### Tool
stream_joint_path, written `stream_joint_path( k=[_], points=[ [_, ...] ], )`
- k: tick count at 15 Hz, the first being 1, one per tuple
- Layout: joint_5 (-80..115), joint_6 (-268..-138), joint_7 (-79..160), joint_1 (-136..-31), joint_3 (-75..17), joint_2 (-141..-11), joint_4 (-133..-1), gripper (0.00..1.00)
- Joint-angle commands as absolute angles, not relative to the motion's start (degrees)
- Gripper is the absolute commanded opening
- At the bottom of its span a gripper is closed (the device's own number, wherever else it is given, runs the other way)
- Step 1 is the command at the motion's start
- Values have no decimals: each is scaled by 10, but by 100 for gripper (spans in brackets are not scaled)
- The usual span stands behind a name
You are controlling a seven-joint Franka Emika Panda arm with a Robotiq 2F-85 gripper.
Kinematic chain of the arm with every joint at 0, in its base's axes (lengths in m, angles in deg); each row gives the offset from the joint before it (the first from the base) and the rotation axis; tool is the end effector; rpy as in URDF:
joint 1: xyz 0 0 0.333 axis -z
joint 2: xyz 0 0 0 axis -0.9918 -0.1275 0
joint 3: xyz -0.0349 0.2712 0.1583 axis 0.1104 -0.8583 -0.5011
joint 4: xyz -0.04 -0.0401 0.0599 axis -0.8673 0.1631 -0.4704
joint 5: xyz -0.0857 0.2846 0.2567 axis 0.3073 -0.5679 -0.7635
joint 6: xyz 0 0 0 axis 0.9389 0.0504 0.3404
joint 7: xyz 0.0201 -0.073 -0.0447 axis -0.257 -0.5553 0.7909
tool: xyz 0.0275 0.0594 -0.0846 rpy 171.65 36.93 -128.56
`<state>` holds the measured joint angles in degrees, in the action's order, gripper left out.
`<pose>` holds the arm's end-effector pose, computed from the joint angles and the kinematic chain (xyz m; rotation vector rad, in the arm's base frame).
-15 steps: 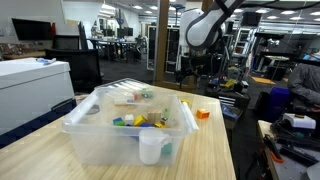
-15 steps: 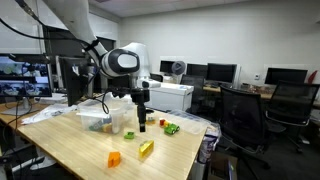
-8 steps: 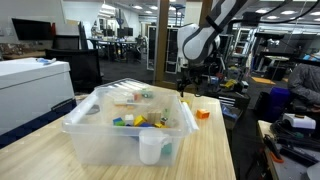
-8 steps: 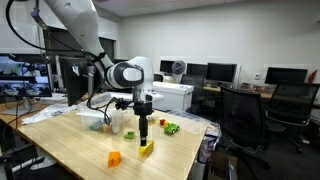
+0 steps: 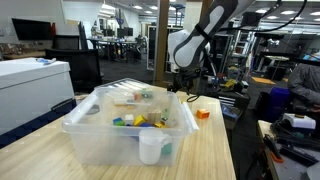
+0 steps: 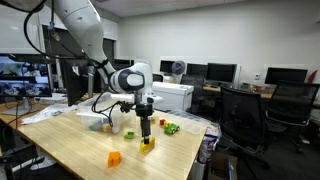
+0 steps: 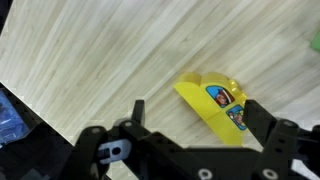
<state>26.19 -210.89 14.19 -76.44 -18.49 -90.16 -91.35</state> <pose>0.5533 -0.2071 0.1837 2.7168 -0.9988 -0.0706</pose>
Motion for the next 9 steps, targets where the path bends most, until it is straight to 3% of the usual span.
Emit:
stream_joint_path(
  k=[1,9],
  points=[
    [240,-2121,172,-769,-184,-897,-902,100],
    [243,-2111,173,-771,-182,-938,-879,100]
  ],
)
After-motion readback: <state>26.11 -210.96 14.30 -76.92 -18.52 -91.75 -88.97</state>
